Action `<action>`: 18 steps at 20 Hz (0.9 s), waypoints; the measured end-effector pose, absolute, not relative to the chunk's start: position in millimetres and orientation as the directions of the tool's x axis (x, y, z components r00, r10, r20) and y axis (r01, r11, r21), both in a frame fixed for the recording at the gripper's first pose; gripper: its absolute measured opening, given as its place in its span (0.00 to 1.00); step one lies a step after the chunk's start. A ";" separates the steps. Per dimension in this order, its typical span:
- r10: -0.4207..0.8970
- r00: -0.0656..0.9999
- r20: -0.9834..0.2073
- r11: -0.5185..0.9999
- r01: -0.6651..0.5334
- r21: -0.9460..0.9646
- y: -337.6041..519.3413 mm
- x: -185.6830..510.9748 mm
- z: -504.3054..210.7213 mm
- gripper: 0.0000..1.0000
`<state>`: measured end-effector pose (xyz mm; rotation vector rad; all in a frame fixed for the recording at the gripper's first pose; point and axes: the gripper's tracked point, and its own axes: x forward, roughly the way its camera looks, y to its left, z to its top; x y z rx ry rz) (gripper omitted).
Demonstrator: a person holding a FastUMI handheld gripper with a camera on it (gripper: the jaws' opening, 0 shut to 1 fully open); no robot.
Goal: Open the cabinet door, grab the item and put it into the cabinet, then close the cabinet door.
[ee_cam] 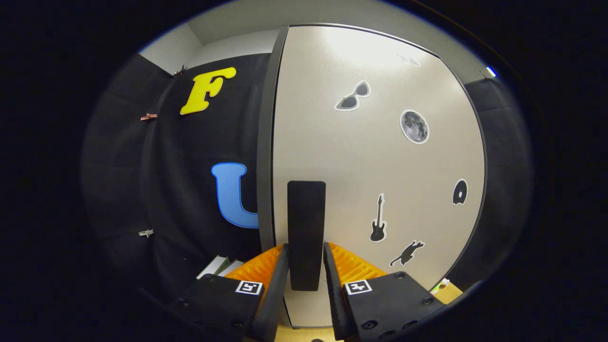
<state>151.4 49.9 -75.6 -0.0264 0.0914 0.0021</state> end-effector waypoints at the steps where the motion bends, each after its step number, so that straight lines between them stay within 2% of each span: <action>1: -0.008 0.996 -0.084 1.000 0.006 -0.021 49.4 153.2 -73.7 0.42; 2: -0.015 0.996 -0.085 1.000 0.013 -0.027 50.4 154.8 -76.7 0.37; 3: -0.023 0.996 -0.084 0.999 0.021 -0.024 49.1 152.9 -75.0 0.36; 4: -0.028 0.996 -0.082 0.999 0.026 -0.022 49.5 156.3 -75.7 0.28; 6: -0.031 0.996 -0.083 0.999 0.029 -0.018 48.6 154.3 -73.0 0.28; 7: -0.029 0.996 -0.085 0.999 0.028 -0.021 49.4 154.5 -76.2 0.16; 18: 0.001 0.994 -0.108 1.000 -0.002 -0.006 48.2 128.6 -73.8 0.15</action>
